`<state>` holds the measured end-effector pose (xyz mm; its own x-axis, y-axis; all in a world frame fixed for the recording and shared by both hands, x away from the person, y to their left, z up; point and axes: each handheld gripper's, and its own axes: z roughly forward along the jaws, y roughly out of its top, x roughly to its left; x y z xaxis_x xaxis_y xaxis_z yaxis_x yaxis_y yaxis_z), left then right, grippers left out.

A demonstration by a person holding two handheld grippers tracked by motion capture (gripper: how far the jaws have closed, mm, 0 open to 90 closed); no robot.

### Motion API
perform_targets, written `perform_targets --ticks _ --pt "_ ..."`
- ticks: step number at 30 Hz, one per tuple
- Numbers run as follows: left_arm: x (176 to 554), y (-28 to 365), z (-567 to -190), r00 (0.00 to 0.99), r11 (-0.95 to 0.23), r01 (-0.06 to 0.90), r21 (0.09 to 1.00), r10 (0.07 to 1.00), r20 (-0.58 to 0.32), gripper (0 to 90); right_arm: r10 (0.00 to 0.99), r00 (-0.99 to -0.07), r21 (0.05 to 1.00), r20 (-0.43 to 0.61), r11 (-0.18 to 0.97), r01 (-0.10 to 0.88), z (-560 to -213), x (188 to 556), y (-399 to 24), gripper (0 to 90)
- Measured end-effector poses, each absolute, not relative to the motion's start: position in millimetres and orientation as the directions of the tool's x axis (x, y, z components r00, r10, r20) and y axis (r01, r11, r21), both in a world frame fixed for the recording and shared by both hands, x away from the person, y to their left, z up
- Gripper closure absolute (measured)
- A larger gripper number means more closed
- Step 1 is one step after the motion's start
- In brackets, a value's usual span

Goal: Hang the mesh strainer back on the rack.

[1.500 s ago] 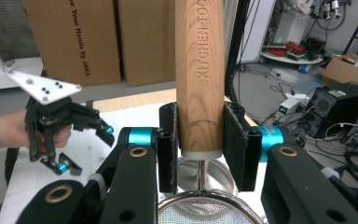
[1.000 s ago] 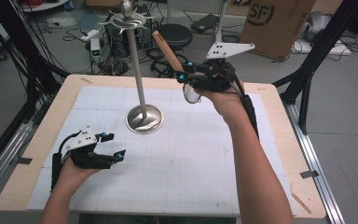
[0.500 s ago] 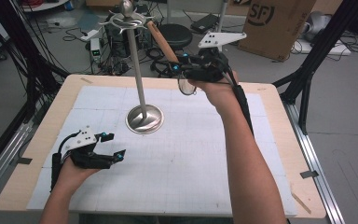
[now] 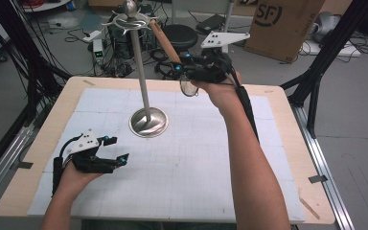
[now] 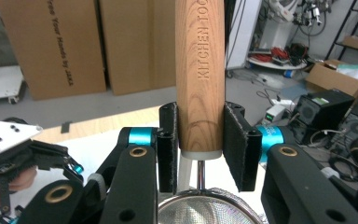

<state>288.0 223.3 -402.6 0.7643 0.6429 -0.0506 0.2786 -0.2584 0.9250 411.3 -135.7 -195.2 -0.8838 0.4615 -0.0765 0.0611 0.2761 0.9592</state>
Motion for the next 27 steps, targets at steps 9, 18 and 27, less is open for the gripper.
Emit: perform_targets --ticks 9,18,27 --pt "288 224 -402 0.765 -0.256 0.277 0.926 0.642 -0.051 22.1 0.485 -0.873 0.955 -0.061 0.282 0.089 -200 419 -135 68.1" --pt "288 224 -401 0.766 -0.252 0.275 0.928 0.641 -0.053 22.1 0.491 -0.870 0.958 -0.034 0.265 0.112 -205 426 -133 68.1" --pt "288 224 -401 0.767 -0.254 0.271 0.929 0.640 -0.048 22.1 0.486 -0.874 0.953 -0.024 0.274 0.126 -211 432 -123 68.1"
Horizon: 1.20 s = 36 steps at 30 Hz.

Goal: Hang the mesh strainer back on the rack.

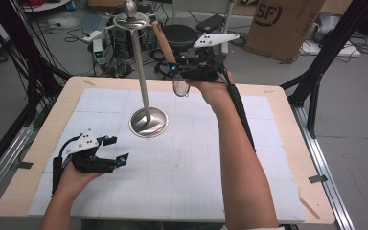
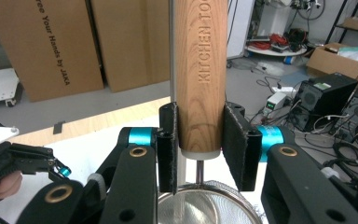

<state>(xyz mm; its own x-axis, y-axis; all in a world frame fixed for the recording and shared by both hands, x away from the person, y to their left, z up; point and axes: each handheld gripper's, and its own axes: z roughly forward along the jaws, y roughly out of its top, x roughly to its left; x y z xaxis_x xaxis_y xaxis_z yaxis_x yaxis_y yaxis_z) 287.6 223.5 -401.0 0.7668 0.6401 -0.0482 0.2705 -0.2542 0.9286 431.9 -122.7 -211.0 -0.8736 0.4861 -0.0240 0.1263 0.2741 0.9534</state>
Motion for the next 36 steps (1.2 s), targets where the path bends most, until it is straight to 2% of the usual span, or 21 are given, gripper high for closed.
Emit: perform_targets --ticks 22,36 --pt "287 223 -400 0.769 -0.253 0.270 0.929 0.638 -0.049 22.1 0.466 -0.884 0.933 -0.023 0.328 0.149 -214 436 -88 68.1" --pt "287 223 -400 0.770 -0.257 0.269 0.928 0.636 -0.047 22.1 0.468 -0.883 0.932 -0.028 0.331 0.146 -215 439 -87 68.0"
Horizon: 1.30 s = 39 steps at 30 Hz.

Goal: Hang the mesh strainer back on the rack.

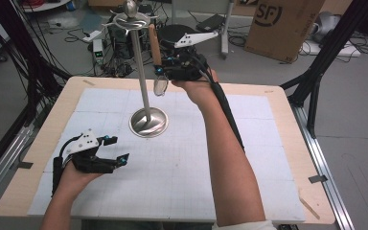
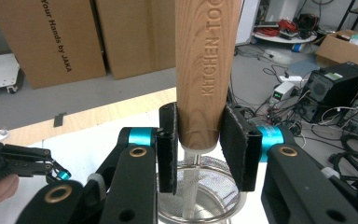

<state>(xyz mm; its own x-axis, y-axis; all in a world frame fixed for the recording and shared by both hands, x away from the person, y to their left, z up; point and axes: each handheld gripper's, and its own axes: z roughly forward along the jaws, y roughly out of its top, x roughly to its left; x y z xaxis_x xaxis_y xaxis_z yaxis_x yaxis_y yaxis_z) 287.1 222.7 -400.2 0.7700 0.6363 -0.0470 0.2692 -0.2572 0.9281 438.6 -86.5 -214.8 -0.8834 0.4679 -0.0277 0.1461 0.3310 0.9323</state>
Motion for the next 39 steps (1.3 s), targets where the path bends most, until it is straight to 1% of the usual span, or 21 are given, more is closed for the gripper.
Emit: perform_targets --ticks 3,7,14,18,27,39 --pt "287 223 -400 0.769 -0.257 0.269 0.928 0.637 -0.047 22.1 0.462 -0.887 0.932 -0.019 0.330 0.151 -215 438 -86 65.7" --pt "287 223 -400 0.770 -0.258 0.271 0.927 0.637 -0.048 22.1 0.474 -0.880 0.919 -0.034 0.361 0.160 -217 437 -86 57.4" --pt "288 223 -401 0.770 -0.259 0.271 0.927 0.637 -0.047 22.1 0.477 -0.878 0.919 -0.048 0.365 0.147 -213 429 -90 52.1" --pt "287 222 -401 0.770 -0.259 0.270 0.927 0.636 -0.047 22.1 0.471 -0.879 0.921 -0.072 0.369 0.123 -210 423 -95 49.2" --pt "287 221 -400 0.773 -0.262 0.267 0.927 0.632 -0.044 22.1 0.483 -0.872 0.927 -0.081 0.359 0.113 -214 409 -121 42.9" --pt "287 219 -401 0.774 -0.273 0.268 0.924 0.632 -0.038 22.1 0.477 -0.875 0.928 -0.082 0.356 0.107 -235 383 -156 35.8"
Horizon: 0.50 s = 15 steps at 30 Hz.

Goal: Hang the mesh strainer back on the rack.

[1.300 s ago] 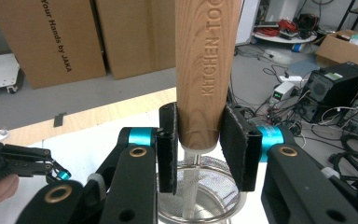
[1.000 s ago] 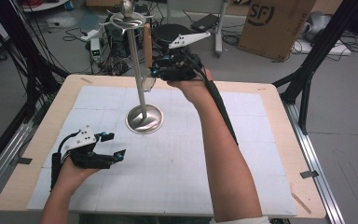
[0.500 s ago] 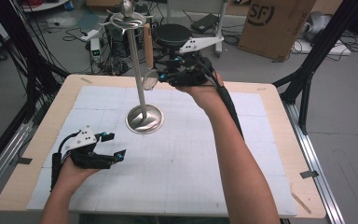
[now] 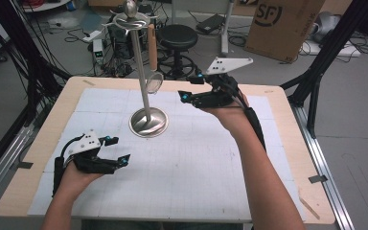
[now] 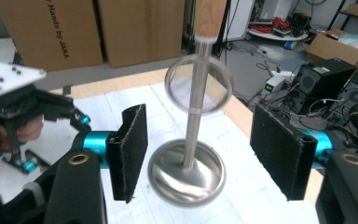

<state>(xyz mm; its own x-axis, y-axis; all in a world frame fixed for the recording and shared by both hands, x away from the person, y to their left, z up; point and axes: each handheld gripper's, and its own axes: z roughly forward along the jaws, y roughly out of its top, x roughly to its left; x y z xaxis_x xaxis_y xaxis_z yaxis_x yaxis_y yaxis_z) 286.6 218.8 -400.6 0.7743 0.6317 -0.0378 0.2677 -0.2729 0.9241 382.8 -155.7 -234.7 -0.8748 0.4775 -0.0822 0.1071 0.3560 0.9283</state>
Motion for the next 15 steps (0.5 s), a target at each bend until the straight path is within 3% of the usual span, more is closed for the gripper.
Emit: perform_targets --ticks 15 --pt "286 217 -401 0.778 -0.278 0.264 0.923 0.628 -0.033 22.1 0.506 -0.862 0.945 -0.039 0.299 0.133 -269 348 -202 30.9"
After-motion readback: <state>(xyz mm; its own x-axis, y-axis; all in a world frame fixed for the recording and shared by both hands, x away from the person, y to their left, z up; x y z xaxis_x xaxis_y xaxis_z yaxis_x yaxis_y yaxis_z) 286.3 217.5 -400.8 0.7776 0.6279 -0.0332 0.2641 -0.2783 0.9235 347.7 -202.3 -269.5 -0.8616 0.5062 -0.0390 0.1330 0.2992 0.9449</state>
